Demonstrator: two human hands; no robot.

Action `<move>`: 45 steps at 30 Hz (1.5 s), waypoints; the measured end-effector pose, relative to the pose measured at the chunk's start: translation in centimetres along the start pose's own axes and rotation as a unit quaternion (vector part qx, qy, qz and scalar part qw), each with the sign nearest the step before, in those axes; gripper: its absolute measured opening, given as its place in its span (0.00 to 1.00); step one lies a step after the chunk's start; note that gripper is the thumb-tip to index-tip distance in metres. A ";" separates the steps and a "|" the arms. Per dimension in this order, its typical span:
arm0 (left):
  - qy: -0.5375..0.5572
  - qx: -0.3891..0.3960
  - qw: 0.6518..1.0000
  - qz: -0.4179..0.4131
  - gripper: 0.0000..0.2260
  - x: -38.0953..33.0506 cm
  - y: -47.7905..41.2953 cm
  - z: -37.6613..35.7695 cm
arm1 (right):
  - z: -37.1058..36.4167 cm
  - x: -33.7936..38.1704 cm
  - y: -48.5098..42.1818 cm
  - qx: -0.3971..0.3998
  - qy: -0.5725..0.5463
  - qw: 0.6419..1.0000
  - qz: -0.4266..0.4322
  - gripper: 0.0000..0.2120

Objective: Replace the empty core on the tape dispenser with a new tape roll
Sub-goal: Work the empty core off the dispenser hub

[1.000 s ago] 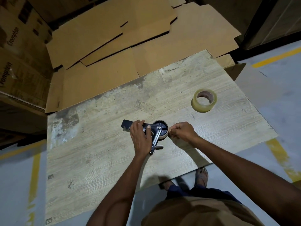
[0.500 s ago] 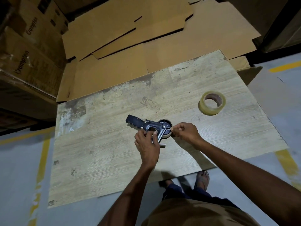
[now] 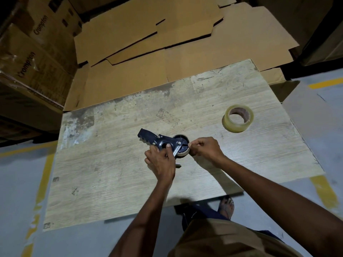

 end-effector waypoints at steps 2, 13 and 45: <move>-0.008 0.005 1.000 0.013 0.29 0.2 -0.4 -0.1 | 0.0 0.0 0.0 0.002 0.006 1.000 0.002 0.05; 0.037 0.010 0.997 0.060 0.18 -2.7 2.0 1.7 | 0.3 -0.8 -0.6 0.003 0.001 1.000 -0.025 0.05; 0.137 0.014 0.990 0.021 0.15 -1.3 0.0 1.2 | -0.1 1.8 0.2 -0.043 -0.052 0.995 -0.078 0.07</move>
Point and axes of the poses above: each hand's wrist, its own y-axis away from the middle knuckle, its own z-axis out of the back of the hand, x = y × z, the point moved 8 cm from there along -y, towards the middle knuckle, and after that the axes turned 14 degrees about z, right-handed, at the moved point
